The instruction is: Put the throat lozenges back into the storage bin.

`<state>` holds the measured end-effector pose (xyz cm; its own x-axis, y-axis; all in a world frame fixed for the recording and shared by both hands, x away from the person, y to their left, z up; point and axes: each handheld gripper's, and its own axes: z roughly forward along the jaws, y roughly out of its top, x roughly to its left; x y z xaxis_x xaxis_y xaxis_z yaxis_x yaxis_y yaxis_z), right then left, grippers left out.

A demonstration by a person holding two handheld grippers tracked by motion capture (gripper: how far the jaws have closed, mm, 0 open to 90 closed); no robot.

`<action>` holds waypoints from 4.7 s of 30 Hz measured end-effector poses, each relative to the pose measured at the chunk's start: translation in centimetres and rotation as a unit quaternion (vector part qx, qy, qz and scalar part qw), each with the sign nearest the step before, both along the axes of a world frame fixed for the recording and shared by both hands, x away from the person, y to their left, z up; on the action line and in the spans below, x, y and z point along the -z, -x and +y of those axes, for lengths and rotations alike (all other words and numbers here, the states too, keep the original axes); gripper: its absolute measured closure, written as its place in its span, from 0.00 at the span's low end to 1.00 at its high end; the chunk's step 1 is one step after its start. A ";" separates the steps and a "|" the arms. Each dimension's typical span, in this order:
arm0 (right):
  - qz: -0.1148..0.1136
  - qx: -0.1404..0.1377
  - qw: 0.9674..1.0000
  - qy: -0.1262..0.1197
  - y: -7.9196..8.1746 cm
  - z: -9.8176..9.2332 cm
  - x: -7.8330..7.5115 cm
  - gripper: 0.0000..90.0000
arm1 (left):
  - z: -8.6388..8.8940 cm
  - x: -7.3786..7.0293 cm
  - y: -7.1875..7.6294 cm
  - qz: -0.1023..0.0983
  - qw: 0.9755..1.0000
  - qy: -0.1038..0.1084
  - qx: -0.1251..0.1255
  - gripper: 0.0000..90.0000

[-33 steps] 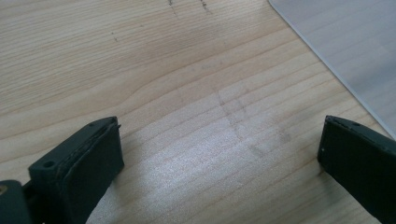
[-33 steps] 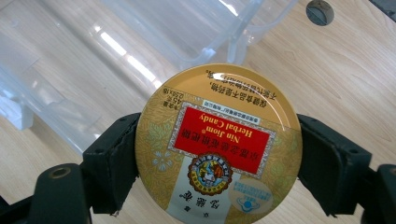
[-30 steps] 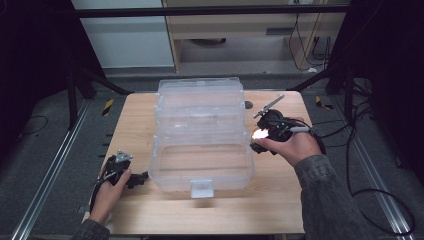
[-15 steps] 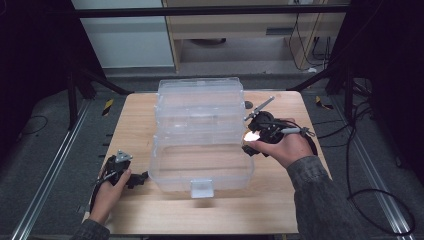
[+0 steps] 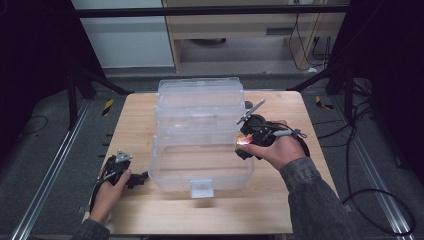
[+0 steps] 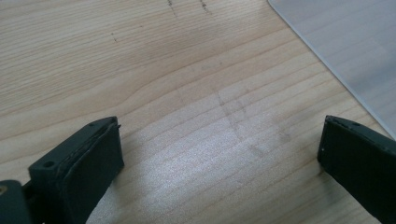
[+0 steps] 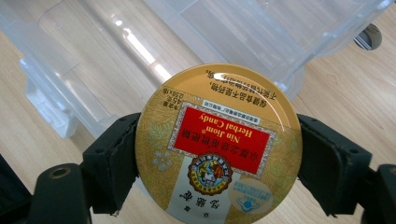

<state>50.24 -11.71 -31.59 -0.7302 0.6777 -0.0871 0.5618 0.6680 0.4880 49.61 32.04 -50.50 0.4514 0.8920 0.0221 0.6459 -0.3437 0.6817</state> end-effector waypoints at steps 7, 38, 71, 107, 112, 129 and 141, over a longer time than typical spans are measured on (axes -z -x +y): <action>0.006 -0.007 1.000 -0.002 0.0 0.6 0.6 0.23 | 0.0 0.0 0.0 0.000 1.000 0.000 0.000 0.00; 0.031 -0.017 0.999 0.009 -0.2 1.9 4.2 0.23 | 0.0 0.0 0.0 -0.001 1.000 0.000 0.002 0.00; 0.058 -0.001 0.998 0.008 0.0 1.2 6.4 0.23 | 0.0 0.0 0.0 -0.002 1.000 0.001 0.002 0.00; -0.006 -0.017 1.000 0.011 -0.3 -1.0 2.8 0.30 | 1.4 -3.1 0.6 -0.028 0.999 0.009 0.011 0.04; -0.017 -0.024 0.999 0.015 -0.7 -1.7 2.3 0.21 | 1.2 -4.9 1.4 -0.038 0.998 0.003 0.051 0.04; -0.061 -0.034 0.997 0.025 -3.1 -1.1 0.3 0.25 | 0.4 -10.2 2.9 -0.036 0.989 -0.010 0.140 0.03; -0.088 -0.021 0.995 0.028 -3.3 -1.5 -1.8 0.27 | -1.5 -11.3 2.5 -0.035 0.981 -0.031 0.190 0.04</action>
